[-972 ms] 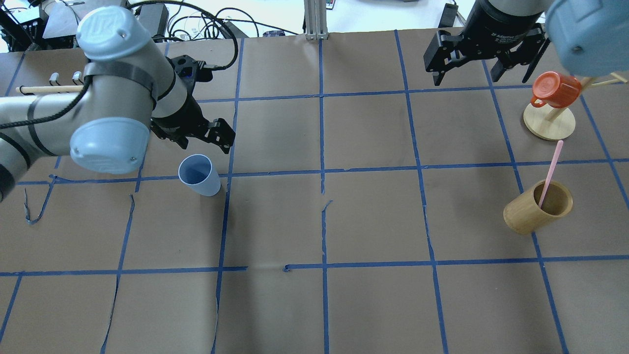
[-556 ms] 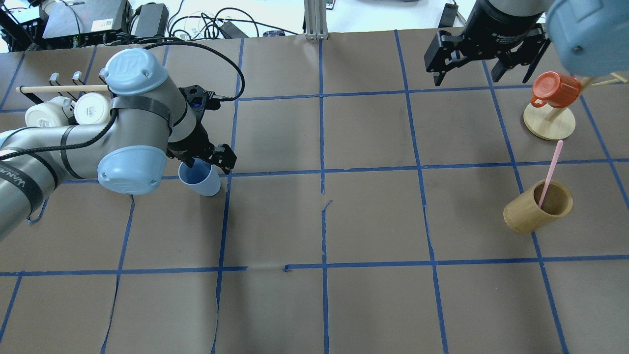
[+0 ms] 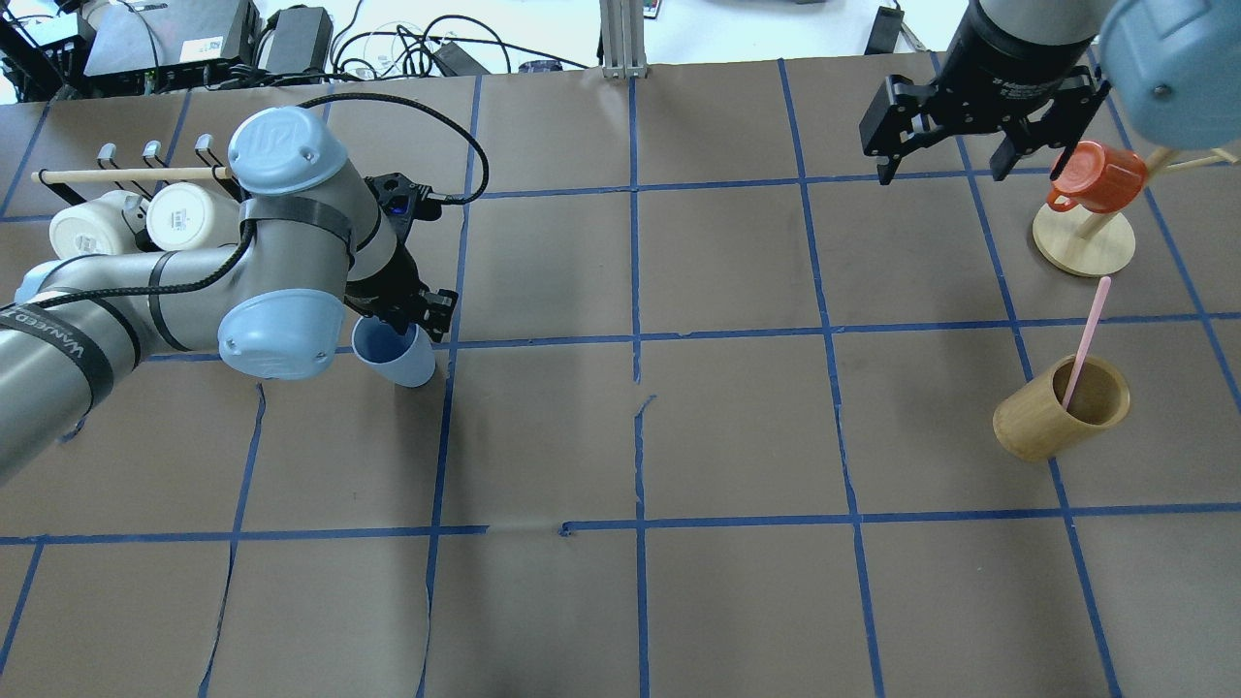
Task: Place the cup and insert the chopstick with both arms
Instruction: 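Grasp the light blue cup with the left gripper while the right approaches the bamboo cup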
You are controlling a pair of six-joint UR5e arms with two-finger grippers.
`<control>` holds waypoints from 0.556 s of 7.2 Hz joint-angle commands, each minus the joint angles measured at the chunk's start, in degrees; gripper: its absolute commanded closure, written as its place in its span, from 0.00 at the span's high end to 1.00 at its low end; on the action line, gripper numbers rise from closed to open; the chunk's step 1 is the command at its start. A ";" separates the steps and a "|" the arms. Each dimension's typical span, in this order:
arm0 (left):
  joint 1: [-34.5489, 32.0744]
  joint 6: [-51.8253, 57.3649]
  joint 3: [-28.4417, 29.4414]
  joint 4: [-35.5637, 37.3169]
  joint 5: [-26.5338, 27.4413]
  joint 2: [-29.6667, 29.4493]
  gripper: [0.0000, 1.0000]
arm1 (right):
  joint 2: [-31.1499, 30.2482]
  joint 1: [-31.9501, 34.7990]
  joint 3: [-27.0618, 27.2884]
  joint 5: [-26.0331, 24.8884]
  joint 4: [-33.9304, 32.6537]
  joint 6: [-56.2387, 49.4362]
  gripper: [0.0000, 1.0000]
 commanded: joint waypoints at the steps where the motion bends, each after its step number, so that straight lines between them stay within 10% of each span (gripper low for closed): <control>1: 0.03 -0.02 0.18 0.58 0.12 -0.94 0.00 | 0.22 -7.06 2.31 -0.21 1.81 -4.90 1.00; 4: -3.90 -10.70 6.99 0.43 -3.28 -1.55 0.00 | 0.39 -12.00 7.41 -3.72 0.77 -10.70 1.00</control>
